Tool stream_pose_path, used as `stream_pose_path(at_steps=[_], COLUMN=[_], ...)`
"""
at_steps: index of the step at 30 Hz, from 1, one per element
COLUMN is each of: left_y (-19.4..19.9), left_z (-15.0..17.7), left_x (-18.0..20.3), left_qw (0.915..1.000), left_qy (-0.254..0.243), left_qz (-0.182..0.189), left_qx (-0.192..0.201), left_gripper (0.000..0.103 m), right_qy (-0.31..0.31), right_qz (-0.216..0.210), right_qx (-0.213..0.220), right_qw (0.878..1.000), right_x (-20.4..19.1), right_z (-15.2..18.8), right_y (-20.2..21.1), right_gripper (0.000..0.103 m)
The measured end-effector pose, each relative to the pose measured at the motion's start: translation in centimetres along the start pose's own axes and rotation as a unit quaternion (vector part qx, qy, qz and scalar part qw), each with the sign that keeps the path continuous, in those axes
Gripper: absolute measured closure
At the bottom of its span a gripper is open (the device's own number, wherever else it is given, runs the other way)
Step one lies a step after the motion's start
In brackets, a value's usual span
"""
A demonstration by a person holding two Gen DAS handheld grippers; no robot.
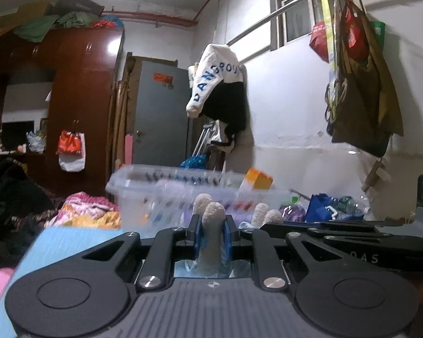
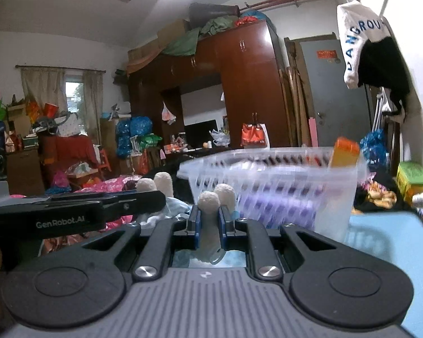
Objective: Organize objects
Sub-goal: 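Lift the plush bunny with both tools and carry it over the basket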
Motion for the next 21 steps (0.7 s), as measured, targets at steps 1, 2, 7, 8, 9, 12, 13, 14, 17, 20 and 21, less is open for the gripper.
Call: stream_pose_path(at_steps=[1,2,7,8,9,12,13,14,17,20,21], left_y=[-0.4,-0.9,-5.3,-6.4,-7.4,-10.9,-12.0,-13.2,-15.9,-17.5,-17.8], left_z=[-1.0,-2.2,-8.3,-9.0,-9.6,-10.5,-10.5,-10.3,-9.4,-8.3,-7.9], left_x=[0.1,0.2,-0.4,-0.4,-0.5,-0.7,-0.8,-1.1,-1.3,-2.1,-2.3], left_qw=[1.0,1.0,1.0,1.0,0.9999,0.9994,0.9991,0.9987,0.9973,0.9962,0.9958], left_qy=[-0.005,-0.008,-0.004,-0.002,-0.003,-0.002,-0.002,0.002,-0.001,0.01,0.013], left_qz=[0.0,0.001,-0.002,-0.002,-0.004,-0.007,-0.01,-0.016,-0.021,-0.029,-0.029], left_qx=[0.002,0.005,-0.005,-0.008,-0.012,-0.033,-0.04,-0.048,-0.071,-0.081,-0.086], left_gripper=[0.084,0.084,0.084,0.084,0.084,0.084,0.084,0.084,0.084,0.084,0.084], right_qy=[0.006,0.013,0.021,0.021,0.022,0.027,0.027,0.028,0.031,0.007,0.004], right_qz=[0.002,0.004,0.022,0.03,0.037,0.064,0.072,0.082,0.106,0.103,0.104], right_qx=[0.002,0.004,-0.013,-0.021,-0.029,-0.057,-0.066,-0.076,-0.099,-0.115,-0.119], right_qw=[1.0,1.0,0.999,0.999,0.999,0.996,0.995,0.993,0.989,0.988,0.988], right_x=[0.1,0.4,2.7,3.3,3.8,5.8,6.4,7.0,8.3,9.2,9.4], right_z=[-1.1,-2.5,-7.5,-8.4,-8.9,-9.7,-9.7,-9.5,-8.4,-7.1,-6.8], right_y=[-0.3,-0.8,-4.6,-5.6,-6.3,-8.9,-9.6,-10.4,-12.2,-12.9,-12.9], right_gripper=[0.088,0.088,0.088,0.088,0.088,0.088,0.088,0.088,0.089,0.089,0.089])
Point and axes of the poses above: each gripper's, at about its wrist camera, not at the fingertips, and y roughly against the way its jaws point, x to its right, z to its underside, the point moved 10 cm from there along -y, roughly the way its jaws point, and after that the axes turned 3 degrees about x, right-handed, at the moved point
